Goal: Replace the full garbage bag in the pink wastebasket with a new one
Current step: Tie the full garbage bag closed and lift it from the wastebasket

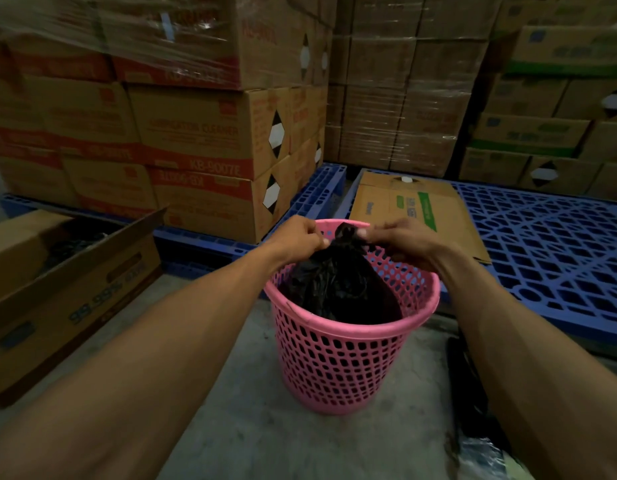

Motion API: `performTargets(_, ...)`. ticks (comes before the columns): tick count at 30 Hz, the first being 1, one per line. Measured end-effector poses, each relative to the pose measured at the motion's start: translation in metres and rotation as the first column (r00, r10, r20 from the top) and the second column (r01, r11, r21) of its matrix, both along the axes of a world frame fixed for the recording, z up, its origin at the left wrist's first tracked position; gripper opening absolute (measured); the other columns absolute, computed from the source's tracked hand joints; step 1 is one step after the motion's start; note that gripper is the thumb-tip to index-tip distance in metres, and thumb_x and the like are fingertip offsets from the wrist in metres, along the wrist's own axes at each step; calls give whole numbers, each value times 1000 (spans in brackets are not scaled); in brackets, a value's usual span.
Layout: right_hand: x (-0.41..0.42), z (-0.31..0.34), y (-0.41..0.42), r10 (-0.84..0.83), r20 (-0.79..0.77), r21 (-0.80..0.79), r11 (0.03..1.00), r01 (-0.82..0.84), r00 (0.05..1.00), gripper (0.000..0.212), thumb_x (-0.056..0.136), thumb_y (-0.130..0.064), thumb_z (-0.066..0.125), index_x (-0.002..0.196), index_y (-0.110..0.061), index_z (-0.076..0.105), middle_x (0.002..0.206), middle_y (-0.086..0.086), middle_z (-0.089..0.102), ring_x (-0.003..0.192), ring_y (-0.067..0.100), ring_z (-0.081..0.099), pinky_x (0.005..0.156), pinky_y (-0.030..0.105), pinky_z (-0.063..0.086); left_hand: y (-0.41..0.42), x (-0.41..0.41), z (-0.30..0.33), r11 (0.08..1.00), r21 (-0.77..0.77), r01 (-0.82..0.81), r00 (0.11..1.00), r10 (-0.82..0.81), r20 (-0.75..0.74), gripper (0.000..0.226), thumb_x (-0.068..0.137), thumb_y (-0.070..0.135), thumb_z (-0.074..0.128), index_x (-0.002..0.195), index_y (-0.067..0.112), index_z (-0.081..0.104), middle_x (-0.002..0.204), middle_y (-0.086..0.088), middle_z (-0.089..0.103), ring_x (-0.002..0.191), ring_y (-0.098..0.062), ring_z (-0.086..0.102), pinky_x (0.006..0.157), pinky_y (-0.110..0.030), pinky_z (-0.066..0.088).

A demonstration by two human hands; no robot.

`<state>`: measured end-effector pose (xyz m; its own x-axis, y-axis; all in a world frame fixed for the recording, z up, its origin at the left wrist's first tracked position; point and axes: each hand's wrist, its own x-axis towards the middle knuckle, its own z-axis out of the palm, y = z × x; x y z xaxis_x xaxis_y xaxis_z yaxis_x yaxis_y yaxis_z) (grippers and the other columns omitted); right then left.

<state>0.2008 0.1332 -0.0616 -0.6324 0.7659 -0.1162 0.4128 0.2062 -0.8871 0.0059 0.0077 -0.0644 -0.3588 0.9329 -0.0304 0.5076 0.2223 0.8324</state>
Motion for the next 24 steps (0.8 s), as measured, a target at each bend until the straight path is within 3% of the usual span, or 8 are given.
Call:
performTargets(3,15,-5,7,19,118,127,991,-34,993,23,76,-32,86,90,-15,81,61,-12,66,44,3,42,48,22,37,-3,-9,-10,991,-100,-88,953,55,-297,14,87,19,63,78,9,63,89,-10,65,81,-26,60,75,-39,48)
performTargets(6,18,-27,19,-64,260,201,980,11,964,14,73,-23,88,87,-20,83,54,-14,63,51,8,44,48,22,39,3,-6,-27,965,-209,-161,808,7,-589,14,87,28,61,95,17,58,93,-4,58,90,-29,58,75,-37,43)
performTargets(9,13,-40,27,-118,398,296,955,-6,910,14,72,-19,89,78,-29,82,61,-12,67,60,9,52,58,22,41,17,-1,-46,944,-288,-158,690,-103,-717,28,89,33,62,112,17,57,102,-5,59,104,-30,60,76,-36,40)
performTargets(14,6,-21,25,-64,547,308,943,-130,835,13,72,-43,86,74,-31,80,74,-12,71,80,15,65,71,28,47,13,2,-40,935,-334,-118,614,-195,-764,27,90,33,59,111,17,61,96,-4,59,86,-26,57,72,-35,45)
performTargets(17,11,-19,21,-38,531,215,972,-91,847,42,65,-71,78,80,-32,82,88,-11,72,88,15,66,81,35,53,11,-2,-26,913,-408,-5,676,-298,-674,23,88,33,51,101,18,64,96,-4,63,88,-25,59,74,-36,46)
performTargets(19,9,-18,19,-21,488,242,964,-113,873,29,68,-68,78,70,-39,80,82,-13,73,86,15,67,76,33,51,7,-8,-16,912,-406,54,789,-288,-542,23,86,34,49,87,19,66,86,-1,65,82,-23,59,70,-33,44)
performTargets(22,2,-9,15,-9,485,323,931,-169,874,21,78,-54,78,71,-34,79,72,-10,72,73,16,67,64,29,53,4,-15,-7,922,-372,111,983,-156,-93,29,92,31,47,83,16,70,48,8,54,43,-11,40,46,-23,31)
performTargets(24,-5,0,7,13,522,326,921,-214,853,23,91,-46,69,80,-25,75,70,-6,68,63,13,64,55,25,51,6,-21,-7,892,-407,198,955,-81,286,29,96,27,47,94,9,70,42,8,34,34,-8,21,37,-19,18)
